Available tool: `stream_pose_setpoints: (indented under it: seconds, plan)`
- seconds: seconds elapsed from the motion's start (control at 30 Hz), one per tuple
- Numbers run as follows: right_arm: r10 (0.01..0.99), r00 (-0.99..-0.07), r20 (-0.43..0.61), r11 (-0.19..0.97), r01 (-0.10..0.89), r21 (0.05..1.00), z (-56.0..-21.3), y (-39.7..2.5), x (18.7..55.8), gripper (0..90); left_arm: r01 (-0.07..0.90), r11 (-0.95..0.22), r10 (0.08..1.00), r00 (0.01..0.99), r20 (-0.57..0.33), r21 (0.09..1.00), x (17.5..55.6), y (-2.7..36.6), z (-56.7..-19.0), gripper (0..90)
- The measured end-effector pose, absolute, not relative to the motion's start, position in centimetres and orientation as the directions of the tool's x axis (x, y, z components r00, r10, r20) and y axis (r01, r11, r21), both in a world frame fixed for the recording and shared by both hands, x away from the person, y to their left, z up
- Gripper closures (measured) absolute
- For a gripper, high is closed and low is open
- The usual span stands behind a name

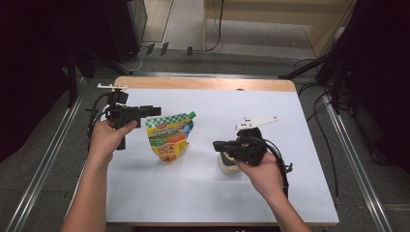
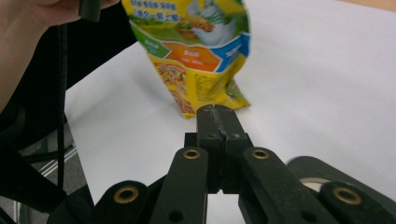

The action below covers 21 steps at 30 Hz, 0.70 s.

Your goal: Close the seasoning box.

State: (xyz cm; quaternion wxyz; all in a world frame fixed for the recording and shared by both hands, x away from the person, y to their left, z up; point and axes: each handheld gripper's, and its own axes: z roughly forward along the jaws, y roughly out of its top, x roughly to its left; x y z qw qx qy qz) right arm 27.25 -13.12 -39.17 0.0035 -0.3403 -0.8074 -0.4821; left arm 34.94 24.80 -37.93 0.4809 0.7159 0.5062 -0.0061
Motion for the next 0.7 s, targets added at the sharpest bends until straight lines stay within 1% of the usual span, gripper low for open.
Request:
stream_pose_setpoints:
  seconds: [0.27, 0.7]
  plan:
    - [0.597, -0.733, 0.326, 0.253, 0.558, 0.791, -37.6, -16.5, 27.8, 90.0, 0.735, -0.026, 0.720, 0.483, -0.497, 0.678, 35.2, 24.7, -38.2, 43.1]
    - [0.661, -0.675, 0.329, 0.192, 0.575, 0.795, -36.8, -20.4, 28.6, 90.0, 0.743, -0.032, 0.721, 0.481, -0.499, 0.669, 35.5, 24.5, -38.6, 42.1]
